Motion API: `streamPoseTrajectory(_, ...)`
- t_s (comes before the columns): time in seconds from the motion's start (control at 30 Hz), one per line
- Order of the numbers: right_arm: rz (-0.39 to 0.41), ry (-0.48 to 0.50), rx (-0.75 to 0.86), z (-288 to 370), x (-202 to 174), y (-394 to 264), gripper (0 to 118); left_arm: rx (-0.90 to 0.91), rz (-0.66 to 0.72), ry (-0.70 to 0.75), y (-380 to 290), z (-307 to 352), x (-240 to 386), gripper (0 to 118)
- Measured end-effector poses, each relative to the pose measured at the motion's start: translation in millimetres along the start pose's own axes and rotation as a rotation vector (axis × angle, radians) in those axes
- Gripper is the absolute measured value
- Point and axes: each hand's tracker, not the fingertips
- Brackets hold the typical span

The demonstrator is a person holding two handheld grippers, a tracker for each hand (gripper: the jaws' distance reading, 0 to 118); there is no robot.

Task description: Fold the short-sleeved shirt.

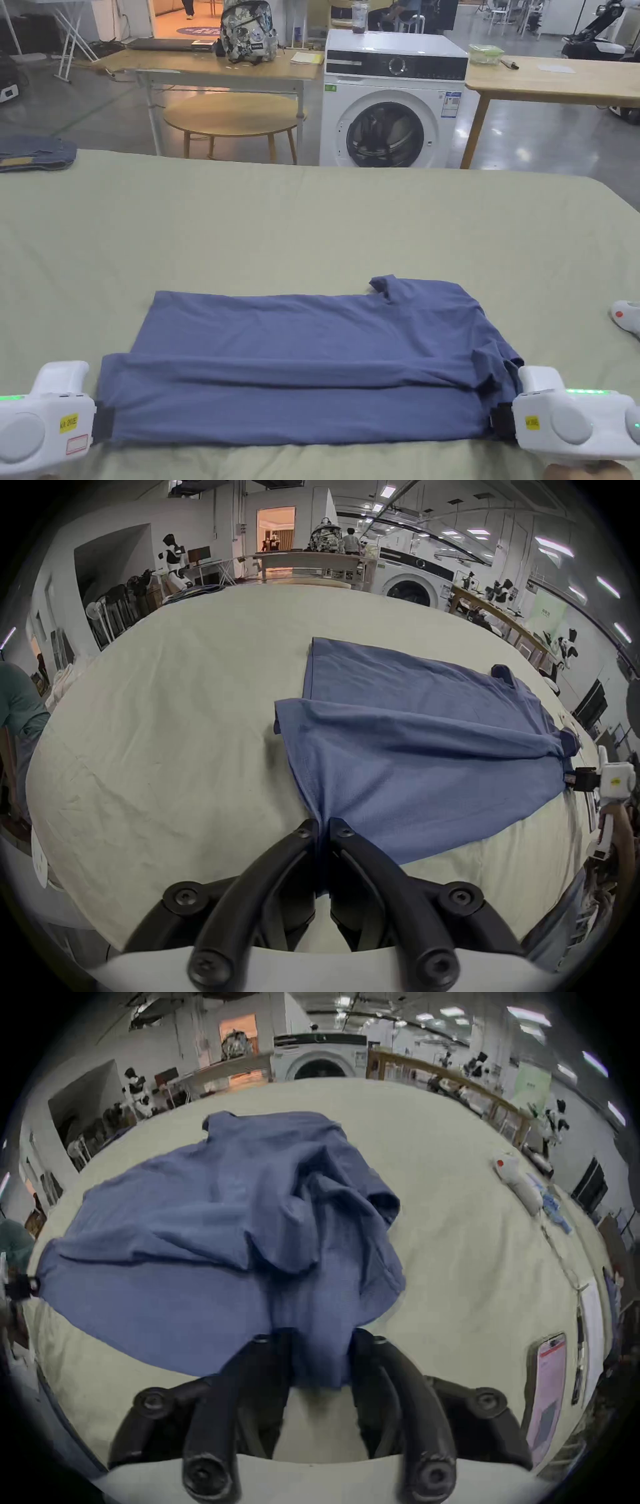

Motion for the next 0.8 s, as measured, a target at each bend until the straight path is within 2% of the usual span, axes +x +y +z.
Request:
streamPoseTrajectory(0.03, 0.027, -0.022, 0.052, 5.8, -7.0, -4.9, 19, -0.001, 0.003, 0.000, -0.9, 0.0, 0.2, 0)
streamPoseTrajectory(0.07, 0.036, 0.003, 0.032, 5.1, -11.1, -6.3, 9, -0.003, 0.005, -0.001, -1.3, 0.0, 0.2, 0)
streamPoseTrajectory(0.1, 0.032, 0.010, 0.028, 4.0, -13.4, -6.9, 8, -0.006, 0.005, -0.002, -1.8, -0.1, 0.6, 0)
streamPoseTrajectory(0.13, 0.037, -0.033, 0.021, 3.3, -15.8, -7.0, 7, -0.006, 0.003, -0.001, -2.4, -0.1, 1.1, 0)
streamPoseTrajectory(0.2, 0.043, -0.024, 0.015, 5.6, -15.0, -4.1, 5, -0.006, 0.000, -0.002, -2.3, 0.0, 0.8, 0)
streamPoseTrajectory(0.3, 0.001, -0.004, 0.031, 18.0, -8.7, 0.1, 4, 0.013, 0.002, -0.008, 0.8, 6.9, -0.3, 0)
streamPoseTrajectory(0.47, 0.014, -0.004, 0.101, 57.5, -2.6, 14.8, 4, 0.083, -0.008, -0.022, 17.2, 29.0, -1.0, 0)
streamPoseTrajectory(0.57, 0.064, -0.044, 0.135, 92.8, -13.6, 20.3, 4, 0.114, -0.020, -0.033, 27.0, 44.5, -2.1, 0)
streamPoseTrajectory(0.8, 0.063, -0.035, 0.169, 139.3, -14.2, 7.6, 4, 0.166, -0.024, -0.044, 21.8, 81.3, -15.8, 0)
